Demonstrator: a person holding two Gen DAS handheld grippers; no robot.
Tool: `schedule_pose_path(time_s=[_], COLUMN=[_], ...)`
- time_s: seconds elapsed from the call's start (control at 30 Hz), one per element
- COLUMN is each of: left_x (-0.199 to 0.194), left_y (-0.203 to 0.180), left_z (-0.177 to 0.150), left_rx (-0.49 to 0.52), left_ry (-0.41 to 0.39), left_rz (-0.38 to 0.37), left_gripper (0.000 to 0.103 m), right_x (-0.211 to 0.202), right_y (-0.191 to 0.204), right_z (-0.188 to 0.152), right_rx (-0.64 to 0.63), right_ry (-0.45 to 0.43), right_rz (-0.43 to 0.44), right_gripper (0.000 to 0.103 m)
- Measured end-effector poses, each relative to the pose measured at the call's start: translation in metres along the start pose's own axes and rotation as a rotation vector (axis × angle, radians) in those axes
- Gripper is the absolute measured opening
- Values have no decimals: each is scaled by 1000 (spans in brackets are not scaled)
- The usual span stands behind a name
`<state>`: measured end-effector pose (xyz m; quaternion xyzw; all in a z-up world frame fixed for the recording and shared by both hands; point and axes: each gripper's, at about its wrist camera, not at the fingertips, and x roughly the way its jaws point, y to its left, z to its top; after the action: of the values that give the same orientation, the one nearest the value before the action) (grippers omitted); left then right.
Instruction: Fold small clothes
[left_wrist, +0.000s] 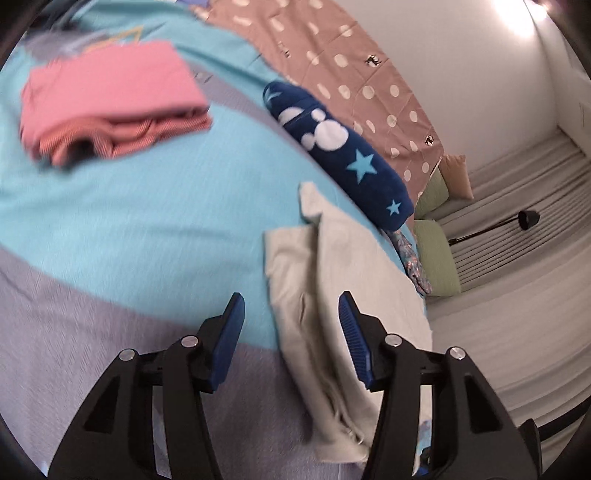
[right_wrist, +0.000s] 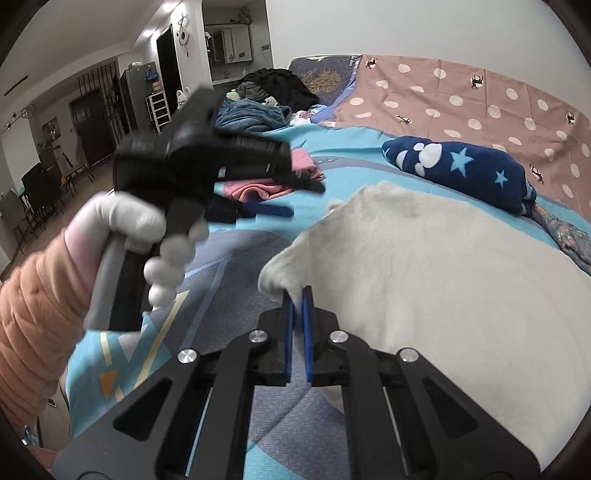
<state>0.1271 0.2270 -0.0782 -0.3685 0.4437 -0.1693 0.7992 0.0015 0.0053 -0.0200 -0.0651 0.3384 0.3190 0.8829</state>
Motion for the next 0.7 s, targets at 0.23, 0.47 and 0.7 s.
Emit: schedule_pose_path(time_s=[0.23,0.47,0.7], left_x=[30,42,14], left_y=[-11,-18,-6], left_z=[-12,-9,-8], left_rx=[55,77,47], left_ry=[109,138,94], left_rz=[-120,-151,-120], left_gripper=[54,56,56], right_x=[-5,27,70], right_y=[9,54,74], right_z=[-20,-49,-32], right_rx=[-144,-495,-630], right_ry=[95,135,67], right_rz=[-13,-263,-475], right_gripper=[44,58,48])
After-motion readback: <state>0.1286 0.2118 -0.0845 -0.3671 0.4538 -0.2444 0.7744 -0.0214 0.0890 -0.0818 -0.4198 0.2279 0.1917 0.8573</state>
